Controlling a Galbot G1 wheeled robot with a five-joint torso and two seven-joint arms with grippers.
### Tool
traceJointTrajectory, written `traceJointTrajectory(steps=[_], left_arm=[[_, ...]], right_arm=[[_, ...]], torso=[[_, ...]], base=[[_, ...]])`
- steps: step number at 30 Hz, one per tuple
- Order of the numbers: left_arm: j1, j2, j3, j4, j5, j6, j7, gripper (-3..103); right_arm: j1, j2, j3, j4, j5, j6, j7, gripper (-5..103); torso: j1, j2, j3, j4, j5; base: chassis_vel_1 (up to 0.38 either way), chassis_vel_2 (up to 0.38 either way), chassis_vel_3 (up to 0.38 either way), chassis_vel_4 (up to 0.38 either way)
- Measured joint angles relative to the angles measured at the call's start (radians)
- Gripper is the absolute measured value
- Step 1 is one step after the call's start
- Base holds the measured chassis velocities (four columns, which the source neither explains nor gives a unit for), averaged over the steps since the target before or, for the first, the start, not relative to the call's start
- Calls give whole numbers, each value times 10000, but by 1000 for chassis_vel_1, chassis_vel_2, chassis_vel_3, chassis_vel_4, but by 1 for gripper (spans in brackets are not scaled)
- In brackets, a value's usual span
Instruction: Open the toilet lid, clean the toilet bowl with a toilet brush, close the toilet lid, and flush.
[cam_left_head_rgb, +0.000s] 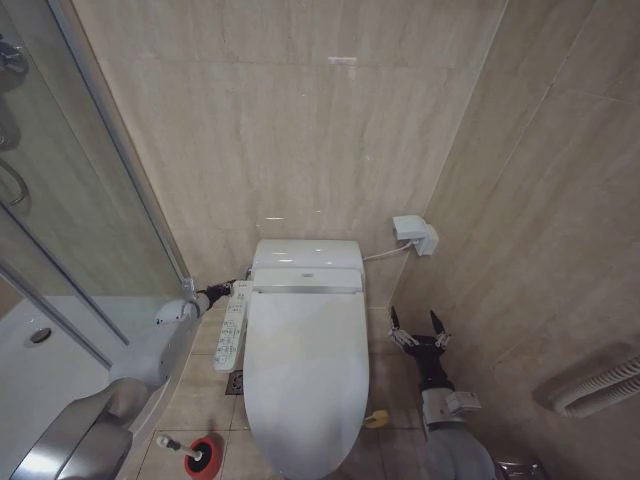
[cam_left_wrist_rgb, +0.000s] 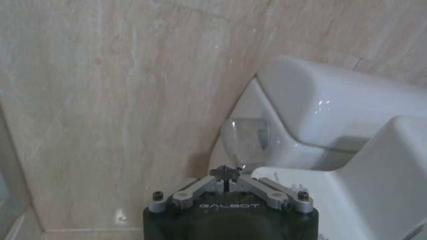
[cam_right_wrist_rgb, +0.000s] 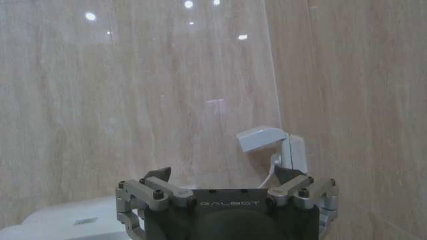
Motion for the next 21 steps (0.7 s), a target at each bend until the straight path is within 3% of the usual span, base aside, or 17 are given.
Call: traceJointTrajectory(steps=[14, 21], left_arm=[[-222, 412, 81, -323, 525, -351, -437, 0], [-617, 429, 308, -164, 756, -1320, -523, 0]], right_arm=[[0, 0, 0, 0, 0, 0, 0, 100], [0, 0, -1, 0, 0, 0, 0, 100]], torso=[[0, 0, 0, 1, -2], [0, 0, 0, -1, -1]], base=[[0, 0, 0, 0], [0, 0, 0, 0]])
